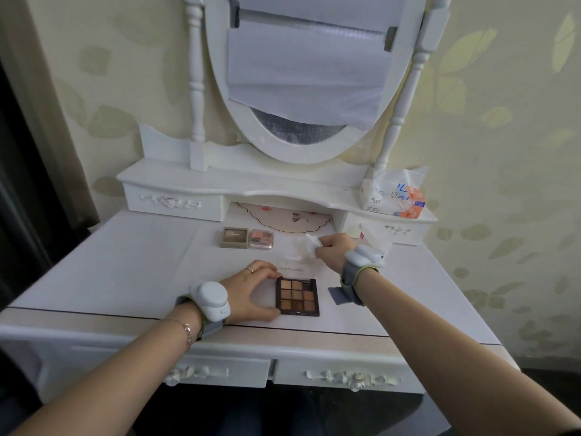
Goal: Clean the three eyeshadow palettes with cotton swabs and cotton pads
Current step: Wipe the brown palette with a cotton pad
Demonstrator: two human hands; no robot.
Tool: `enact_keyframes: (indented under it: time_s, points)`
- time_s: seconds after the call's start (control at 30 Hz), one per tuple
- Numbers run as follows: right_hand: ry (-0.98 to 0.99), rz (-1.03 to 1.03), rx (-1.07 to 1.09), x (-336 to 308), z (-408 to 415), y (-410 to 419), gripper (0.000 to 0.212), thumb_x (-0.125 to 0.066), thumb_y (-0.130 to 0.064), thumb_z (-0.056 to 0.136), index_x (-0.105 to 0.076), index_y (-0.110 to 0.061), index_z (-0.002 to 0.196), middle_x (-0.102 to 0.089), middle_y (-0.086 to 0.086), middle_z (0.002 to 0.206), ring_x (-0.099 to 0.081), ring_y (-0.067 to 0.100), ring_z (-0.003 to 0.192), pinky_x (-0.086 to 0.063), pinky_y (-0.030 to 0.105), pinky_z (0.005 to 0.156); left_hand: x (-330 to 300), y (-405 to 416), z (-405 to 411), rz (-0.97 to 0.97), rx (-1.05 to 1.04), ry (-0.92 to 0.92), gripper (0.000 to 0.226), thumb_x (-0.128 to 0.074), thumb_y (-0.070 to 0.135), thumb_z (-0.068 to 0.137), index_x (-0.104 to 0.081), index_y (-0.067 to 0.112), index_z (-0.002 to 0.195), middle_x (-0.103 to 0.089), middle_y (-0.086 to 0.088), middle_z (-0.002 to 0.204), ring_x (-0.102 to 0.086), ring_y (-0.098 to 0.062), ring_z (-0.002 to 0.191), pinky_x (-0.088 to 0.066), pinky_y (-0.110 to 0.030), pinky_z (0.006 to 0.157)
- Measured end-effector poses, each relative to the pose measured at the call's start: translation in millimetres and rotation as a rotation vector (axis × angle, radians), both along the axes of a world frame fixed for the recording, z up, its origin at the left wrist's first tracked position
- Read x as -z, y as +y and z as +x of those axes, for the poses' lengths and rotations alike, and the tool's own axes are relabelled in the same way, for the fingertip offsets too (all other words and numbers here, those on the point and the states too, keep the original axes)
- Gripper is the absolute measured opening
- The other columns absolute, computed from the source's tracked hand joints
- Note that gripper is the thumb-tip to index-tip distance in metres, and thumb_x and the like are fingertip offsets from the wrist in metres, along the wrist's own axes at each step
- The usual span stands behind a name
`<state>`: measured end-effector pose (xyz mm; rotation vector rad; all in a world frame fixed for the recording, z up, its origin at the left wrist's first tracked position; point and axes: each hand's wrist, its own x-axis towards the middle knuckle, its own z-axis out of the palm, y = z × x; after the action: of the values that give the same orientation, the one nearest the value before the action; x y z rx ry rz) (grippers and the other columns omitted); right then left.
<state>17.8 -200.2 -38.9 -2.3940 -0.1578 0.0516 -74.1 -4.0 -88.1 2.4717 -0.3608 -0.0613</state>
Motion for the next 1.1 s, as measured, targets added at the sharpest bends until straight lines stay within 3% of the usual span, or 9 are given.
enact_keyframes:
  time_s: [0.07, 0.13, 0.23, 0.3, 0.43, 0.63, 0.8, 0.93, 1.1]
  points:
    - [0.04, 0.009, 0.001, 4.2, 6.1, 5.6, 0.036, -0.058, -0.041, 0.072, -0.071, -0.009, 0.085, -0.045, 0.0, 0.063, -0.036, 0.018, 0.062, -0.029, 0.028, 0.062, -0.6, -0.9, -0.4, 0.005, 0.003, 0.002, 0.085, -0.052, 0.067, 0.053, -0.043, 0.031, 0.129, -0.028, 0.028, 0.126, -0.042, 0.001, 0.119, -0.031, -0.014, 0.097]
    - [0.079, 0.038, 0.016, 5.4, 9.9, 11.6, 0.037, -0.058, -0.042, 0.064, -0.071, -0.009, 0.074, -0.044, 0.002, 0.063, -0.036, 0.018, 0.064, -0.031, 0.029, 0.061, -0.9, -2.0, -0.5, 0.005, 0.001, -0.009, 0.085, -0.051, 0.067, 0.053, -0.044, 0.03, 0.129, -0.028, 0.028, 0.125, -0.043, 0.001, 0.118, -0.033, -0.017, 0.099]
    - [0.094, 0.135, 0.05, 10.7, 20.2, 17.3, 0.061, -0.049, -0.053, 0.042, -0.071, -0.005, 0.073, -0.052, 0.002, 0.063, -0.045, 0.017, 0.063, -0.054, 0.038, 0.071, 0.8, -2.4, 0.2, 0.02, 0.003, -0.045, 0.084, -0.05, 0.066, 0.054, -0.045, 0.029, 0.129, -0.03, 0.027, 0.125, -0.045, -0.001, 0.118, -0.037, -0.024, 0.102]
    - [0.123, 0.183, 0.044, 9.5, 19.7, 21.0, 0.05, -0.056, -0.042, 0.055, -0.072, -0.002, 0.08, -0.059, 0.005, 0.066, -0.052, 0.018, 0.067, -0.053, 0.047, 0.085, 0.9, -2.8, -0.5, 0.028, 0.008, -0.058, 0.085, -0.048, 0.067, 0.054, -0.045, 0.028, 0.13, -0.032, 0.024, 0.128, -0.045, -0.002, 0.119, -0.037, -0.024, 0.101]
    - [0.15, 0.2, 0.057, 4.4, 18.2, 21.6, 0.021, -0.057, -0.014, 0.08, -0.073, 0.0, 0.084, -0.064, 0.008, 0.068, -0.055, 0.02, 0.071, -0.053, 0.036, 0.078, -0.6, -4.0, -2.0, 0.026, 0.007, -0.061, 0.087, -0.047, 0.067, 0.053, -0.044, 0.026, 0.131, -0.034, 0.019, 0.133, -0.043, -0.001, 0.119, -0.036, -0.02, 0.101]
    - [0.164, 0.183, 0.018, 0.3, 16.4, 15.2, 0.014, -0.06, -0.025, 0.073, -0.073, -0.023, 0.068, -0.066, 0.003, 0.073, -0.057, 0.019, 0.076, -0.049, 0.033, 0.075, -0.4, -5.4, -2.7, 0.031, 0.001, -0.063, 0.087, -0.046, 0.067, 0.054, -0.044, 0.027, 0.131, -0.034, 0.019, 0.134, -0.043, -0.001, 0.12, -0.036, -0.021, 0.101]
    - [0.097, 0.382, 0.027, -10.5, 13.4, 5.7, 0.01, -0.062, -0.01, 0.078, -0.071, -0.009, 0.074, -0.065, 0.006, 0.075, -0.06, 0.02, 0.078, -0.048, 0.031, 0.076, -0.5, -7.4, -3.0, 0.018, 0.004, -0.066, 0.086, -0.045, 0.066, 0.055, -0.041, 0.028, 0.132, -0.035, 0.019, 0.133, -0.043, -0.001, 0.12, -0.035, -0.018, 0.101]
    - [0.138, 0.606, -0.036, -23.1, 4.5, 6.6, 0.023, -0.054, 0.005, 0.085, -0.065, 0.006, 0.105, -0.064, 0.007, 0.079, -0.063, 0.016, 0.068, -0.057, 0.026, 0.071, -2.1, -8.1, -5.1, -0.021, -0.021, -0.068, 0.086, -0.044, 0.065, 0.053, -0.039, 0.029, 0.131, -0.039, 0.018, 0.131, -0.042, 0.0, 0.119, -0.031, -0.012, 0.096]
    - [0.163, 0.658, -0.1, -32.3, -11.7, 6.5, 0.022, -0.052, 0.009, 0.084, -0.065, 0.002, 0.101, -0.062, 0.008, 0.08, -0.064, 0.016, 0.064, -0.058, 0.026, 0.069, -1.8, -6.4, -4.3, -0.078, -0.093, 0.005, 0.077, -0.05, 0.063, 0.049, -0.033, 0.033, 0.119, -0.044, 0.016, 0.125, -0.045, -0.003, 0.116, -0.036, -0.021, 0.098]
